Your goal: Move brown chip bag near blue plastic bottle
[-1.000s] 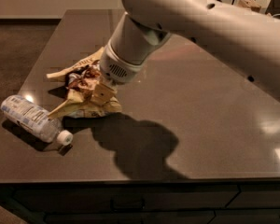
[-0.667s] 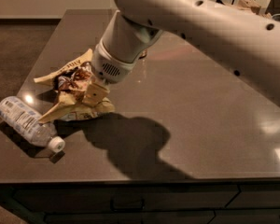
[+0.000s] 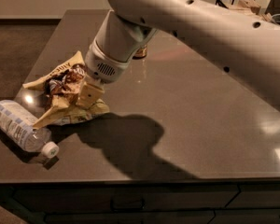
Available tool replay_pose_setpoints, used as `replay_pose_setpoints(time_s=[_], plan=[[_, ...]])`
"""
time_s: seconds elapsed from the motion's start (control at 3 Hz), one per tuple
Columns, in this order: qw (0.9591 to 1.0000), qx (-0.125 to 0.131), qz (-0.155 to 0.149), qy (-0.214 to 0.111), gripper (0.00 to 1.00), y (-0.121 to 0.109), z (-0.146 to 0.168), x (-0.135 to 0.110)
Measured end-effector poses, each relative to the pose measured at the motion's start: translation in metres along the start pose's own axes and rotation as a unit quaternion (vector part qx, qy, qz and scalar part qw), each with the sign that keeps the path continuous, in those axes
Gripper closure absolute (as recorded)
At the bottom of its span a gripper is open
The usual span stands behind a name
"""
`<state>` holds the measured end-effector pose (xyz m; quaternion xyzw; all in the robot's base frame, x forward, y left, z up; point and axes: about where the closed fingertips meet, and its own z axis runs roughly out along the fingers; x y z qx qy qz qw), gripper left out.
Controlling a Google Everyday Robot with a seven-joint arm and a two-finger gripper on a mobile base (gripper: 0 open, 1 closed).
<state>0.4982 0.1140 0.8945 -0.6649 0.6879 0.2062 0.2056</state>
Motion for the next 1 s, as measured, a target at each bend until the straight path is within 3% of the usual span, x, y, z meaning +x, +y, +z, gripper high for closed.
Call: replay_pose_setpoints(time_s=[0.33,0.67,1.0], plan=[[1.0000,-0.001,-0.002,0.000,0.12,0.0012,0.0006,-0.0011],[1.0000,-0.001,-0.003,0.001,0.00,0.0022,0.0010,-0.0020],[1.0000,-0.001,-0.003,0.001,0.00,0.0023,0.0011,-0.0020]])
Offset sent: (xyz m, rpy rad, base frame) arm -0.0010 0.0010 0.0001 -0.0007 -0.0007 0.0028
